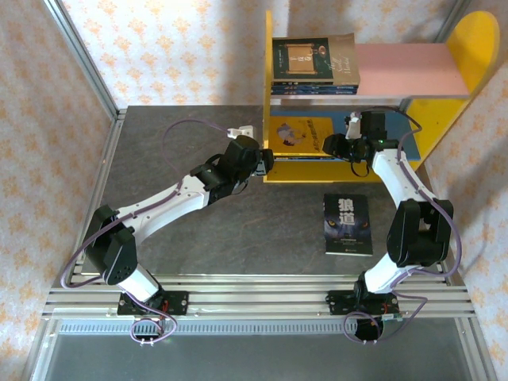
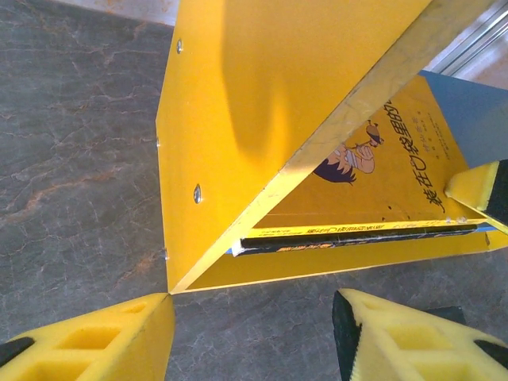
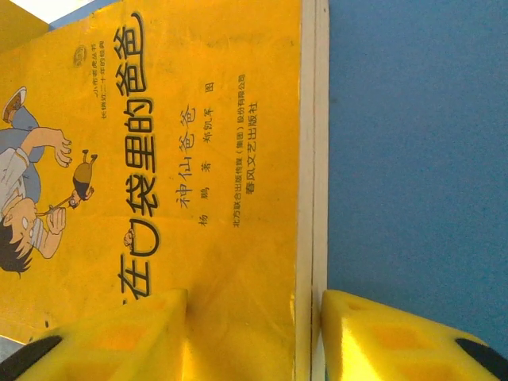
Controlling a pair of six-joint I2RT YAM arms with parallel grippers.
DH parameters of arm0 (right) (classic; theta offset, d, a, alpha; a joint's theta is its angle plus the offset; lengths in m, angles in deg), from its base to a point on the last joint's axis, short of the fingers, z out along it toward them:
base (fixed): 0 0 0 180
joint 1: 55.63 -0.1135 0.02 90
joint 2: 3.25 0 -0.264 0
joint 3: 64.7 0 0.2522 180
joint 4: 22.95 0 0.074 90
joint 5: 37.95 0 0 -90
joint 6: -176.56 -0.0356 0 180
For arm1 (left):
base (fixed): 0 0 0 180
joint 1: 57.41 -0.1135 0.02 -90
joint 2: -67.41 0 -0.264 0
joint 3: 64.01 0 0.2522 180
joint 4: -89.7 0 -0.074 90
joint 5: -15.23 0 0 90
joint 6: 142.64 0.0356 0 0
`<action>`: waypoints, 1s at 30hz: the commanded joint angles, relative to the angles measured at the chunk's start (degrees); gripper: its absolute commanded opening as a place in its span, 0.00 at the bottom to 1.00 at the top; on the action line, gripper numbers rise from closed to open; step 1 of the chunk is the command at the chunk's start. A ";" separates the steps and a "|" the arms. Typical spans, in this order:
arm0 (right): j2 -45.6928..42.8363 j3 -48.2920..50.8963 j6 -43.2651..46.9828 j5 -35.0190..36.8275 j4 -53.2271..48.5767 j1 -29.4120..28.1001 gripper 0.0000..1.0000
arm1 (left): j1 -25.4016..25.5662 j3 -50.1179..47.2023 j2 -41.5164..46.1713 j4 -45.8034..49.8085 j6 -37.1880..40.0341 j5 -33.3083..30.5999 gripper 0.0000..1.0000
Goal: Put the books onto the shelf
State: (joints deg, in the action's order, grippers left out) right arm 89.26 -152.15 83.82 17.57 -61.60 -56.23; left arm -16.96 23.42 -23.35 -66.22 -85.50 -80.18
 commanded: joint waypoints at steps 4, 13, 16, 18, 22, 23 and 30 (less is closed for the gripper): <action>-2.62 -0.24 0.10 2.64 -2.07 0.33 0.60 | -1.53 -1.95 2.40 0.63 0.79 -0.17 0.56; -9.74 1.22 -2.32 1.08 -2.27 -0.11 0.62 | -3.65 -6.24 6.06 0.04 0.69 -0.73 0.56; -12.80 3.97 -3.29 2.01 -1.55 -2.18 0.62 | -4.28 -7.58 7.21 0.13 0.69 -0.77 0.56; -14.91 6.01 -4.38 3.61 -0.78 -4.50 0.62 | -4.58 -8.33 7.94 0.19 0.70 -0.96 0.56; -18.04 10.62 -8.45 5.84 4.06 -10.54 0.61 | -5.02 -9.75 9.43 0.17 0.61 -1.04 0.56; -18.52 11.65 -9.51 7.29 5.16 -12.57 0.61 | -5.11 -10.09 9.75 0.14 0.61 -1.07 0.56; -18.06 16.76 -13.34 19.29 14.22 -26.40 0.61 | -5.62 -12.24 11.82 0.05 0.43 -1.43 0.56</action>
State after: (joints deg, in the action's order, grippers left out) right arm 71.38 -136.13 72.91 28.85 -53.71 -79.35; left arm -21.95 12.05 -13.43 -66.39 -85.52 -79.80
